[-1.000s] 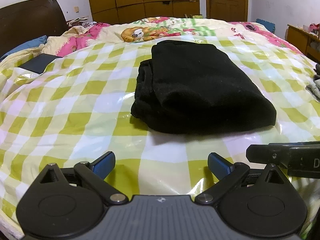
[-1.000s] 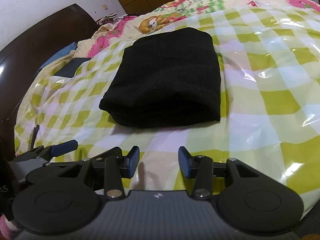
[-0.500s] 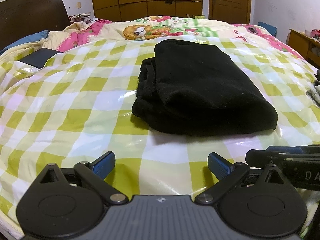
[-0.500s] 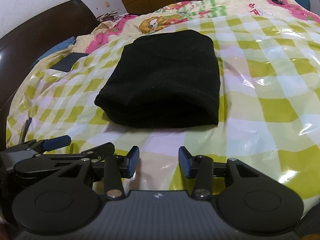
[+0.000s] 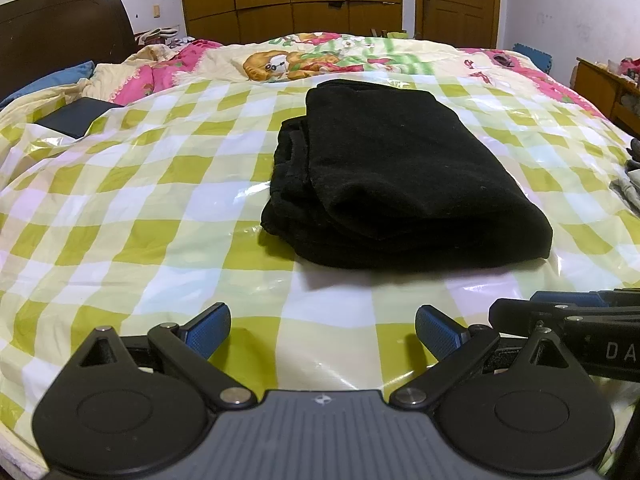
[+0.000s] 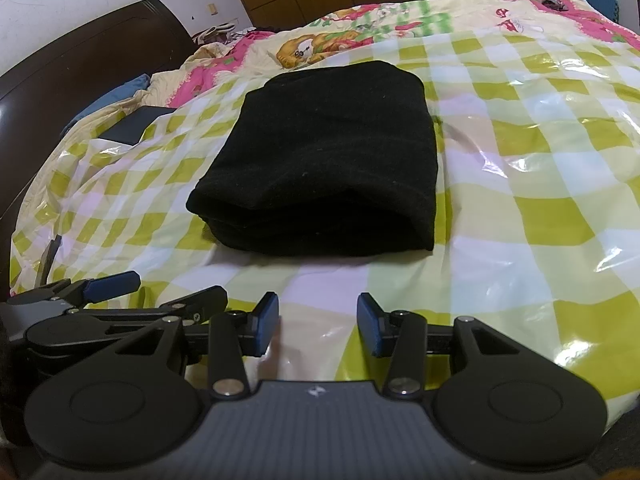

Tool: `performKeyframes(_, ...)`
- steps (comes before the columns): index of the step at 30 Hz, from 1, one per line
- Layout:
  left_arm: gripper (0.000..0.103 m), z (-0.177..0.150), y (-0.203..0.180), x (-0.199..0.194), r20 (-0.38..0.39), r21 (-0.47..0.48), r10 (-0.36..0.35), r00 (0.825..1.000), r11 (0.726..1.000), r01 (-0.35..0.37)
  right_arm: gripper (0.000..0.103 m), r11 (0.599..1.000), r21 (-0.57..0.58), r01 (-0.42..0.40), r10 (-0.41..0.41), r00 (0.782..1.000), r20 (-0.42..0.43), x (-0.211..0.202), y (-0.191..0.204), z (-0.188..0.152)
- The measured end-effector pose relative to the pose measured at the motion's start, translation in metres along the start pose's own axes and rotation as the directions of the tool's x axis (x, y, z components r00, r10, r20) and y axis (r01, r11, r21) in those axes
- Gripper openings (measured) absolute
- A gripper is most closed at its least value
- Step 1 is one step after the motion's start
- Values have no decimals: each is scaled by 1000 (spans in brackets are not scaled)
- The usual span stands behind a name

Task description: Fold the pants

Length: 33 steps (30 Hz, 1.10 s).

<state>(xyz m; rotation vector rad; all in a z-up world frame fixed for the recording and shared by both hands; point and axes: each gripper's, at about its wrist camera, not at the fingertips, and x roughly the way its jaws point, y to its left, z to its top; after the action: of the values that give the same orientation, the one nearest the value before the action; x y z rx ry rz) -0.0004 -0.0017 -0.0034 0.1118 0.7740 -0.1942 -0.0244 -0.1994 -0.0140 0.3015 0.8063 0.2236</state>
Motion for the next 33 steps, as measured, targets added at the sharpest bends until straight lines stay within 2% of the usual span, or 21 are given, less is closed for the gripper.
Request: performKeyframes(33,103,-1,0,0,-3,1,-2,1000,1000,2,45,1000,-8,11,-11,1000,4,-1,-2,1)
